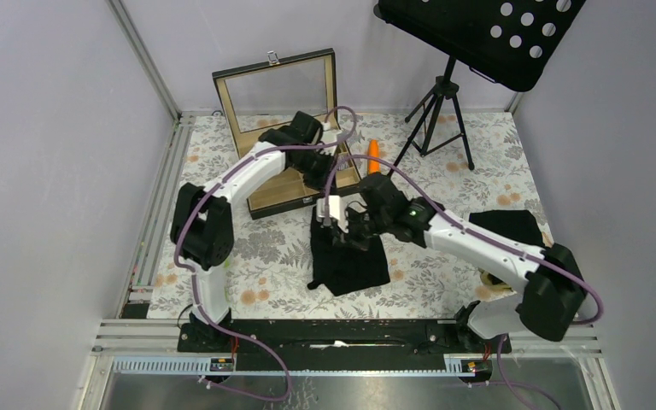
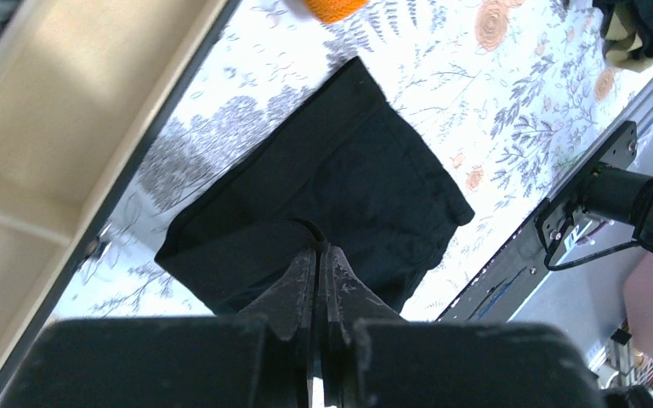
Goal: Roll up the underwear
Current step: Fold the underwear at the center of the board.
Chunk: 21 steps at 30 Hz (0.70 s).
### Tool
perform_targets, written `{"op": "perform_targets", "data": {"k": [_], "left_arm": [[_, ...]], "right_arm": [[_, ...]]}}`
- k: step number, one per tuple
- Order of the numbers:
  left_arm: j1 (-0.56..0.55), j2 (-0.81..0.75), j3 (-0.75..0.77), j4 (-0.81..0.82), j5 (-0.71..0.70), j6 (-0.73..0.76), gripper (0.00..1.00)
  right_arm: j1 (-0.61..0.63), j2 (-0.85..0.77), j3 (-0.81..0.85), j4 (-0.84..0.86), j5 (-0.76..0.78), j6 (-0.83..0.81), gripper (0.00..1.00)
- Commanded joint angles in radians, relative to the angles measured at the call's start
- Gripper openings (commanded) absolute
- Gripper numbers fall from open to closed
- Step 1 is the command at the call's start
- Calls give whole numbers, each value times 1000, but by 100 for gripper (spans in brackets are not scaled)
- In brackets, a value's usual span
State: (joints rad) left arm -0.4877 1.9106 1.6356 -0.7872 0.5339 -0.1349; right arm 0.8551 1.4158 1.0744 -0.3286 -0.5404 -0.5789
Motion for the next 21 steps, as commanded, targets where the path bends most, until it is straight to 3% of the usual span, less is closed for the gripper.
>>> {"op": "perform_targets", "data": {"k": [1,11,21], "left_arm": [[-35,83,112,8,-10,23,0],[-86,238,200,25,6,29,0],[-113,319,247,57,-15,37,0]], "right_arm": [[-37,-110,-91,-42,37,-60,0],[-74,-200,-302,-19,107,-73,0],[-81,-190,-355,-10,125,-50,0]]}}
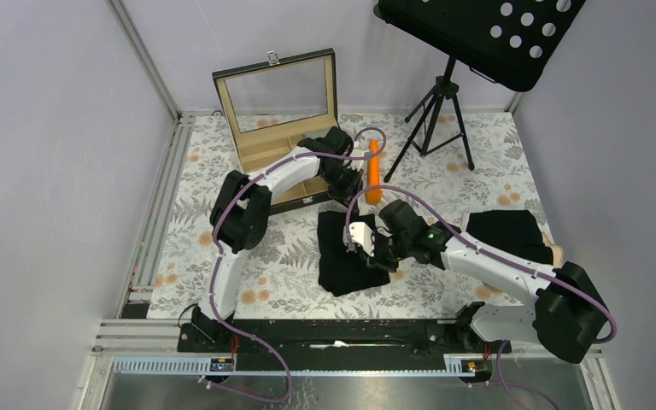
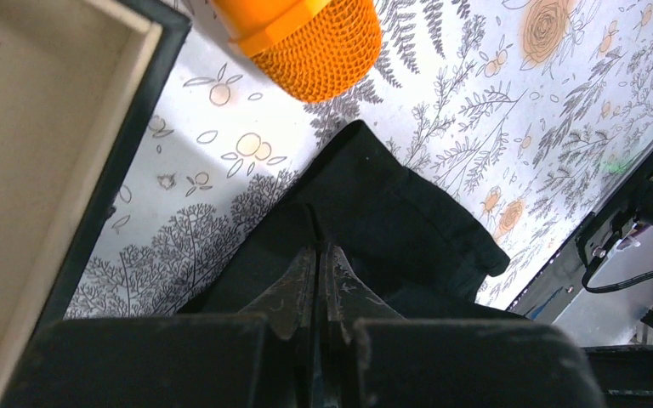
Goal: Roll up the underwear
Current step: Fold the underwear at the center of the board.
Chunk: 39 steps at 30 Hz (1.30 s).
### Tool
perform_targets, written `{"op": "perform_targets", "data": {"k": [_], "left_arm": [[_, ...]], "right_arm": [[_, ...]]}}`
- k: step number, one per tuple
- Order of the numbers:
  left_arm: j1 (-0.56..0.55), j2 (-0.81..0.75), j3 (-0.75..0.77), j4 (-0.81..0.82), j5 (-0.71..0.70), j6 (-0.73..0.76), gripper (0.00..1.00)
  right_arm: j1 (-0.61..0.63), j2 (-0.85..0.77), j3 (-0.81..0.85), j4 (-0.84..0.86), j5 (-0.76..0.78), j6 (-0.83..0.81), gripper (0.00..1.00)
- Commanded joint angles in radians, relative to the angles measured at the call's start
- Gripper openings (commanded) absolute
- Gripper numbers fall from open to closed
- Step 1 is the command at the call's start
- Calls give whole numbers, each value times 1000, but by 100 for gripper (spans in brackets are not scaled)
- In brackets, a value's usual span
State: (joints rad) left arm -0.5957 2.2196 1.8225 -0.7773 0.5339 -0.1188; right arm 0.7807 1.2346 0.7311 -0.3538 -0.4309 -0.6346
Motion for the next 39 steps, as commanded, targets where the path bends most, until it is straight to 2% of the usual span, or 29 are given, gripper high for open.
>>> {"op": "perform_targets", "data": {"k": [1,15,16,17,18,19,23,25,28,30,33,39], "left_arm": [[-8,19,64,51,-15,21,0],[-46,94,132,65,60,13,0],[-50,104,148,67,80,14,1],[-55,110,169,67,103,14,4],[-61,115,183,67,119,15,9],[-65,119,199,67,141,16,16],[-58,84,271,55,244,35,40],[-39,32,267,58,278,49,45],[13,-64,188,68,277,40,45],[54,-142,63,74,238,39,45],[106,-244,-118,77,155,47,44],[124,-441,-397,97,132,137,42]], "right_arm": [[-8,-9,-16,17,17,9,0],[-10,-21,-64,38,76,53,2],[-11,-31,-66,29,83,56,5],[-10,-49,-64,15,89,60,13],[-12,-69,-62,1,96,64,27],[-11,-100,-56,-13,118,76,36],[-80,-254,6,-68,184,203,48],[-121,-302,30,-88,182,272,51],[-152,-300,57,-97,179,354,50],[-179,-256,69,-68,189,410,50],[-258,-154,87,3,158,507,48],[-329,68,150,61,94,606,46]]}}
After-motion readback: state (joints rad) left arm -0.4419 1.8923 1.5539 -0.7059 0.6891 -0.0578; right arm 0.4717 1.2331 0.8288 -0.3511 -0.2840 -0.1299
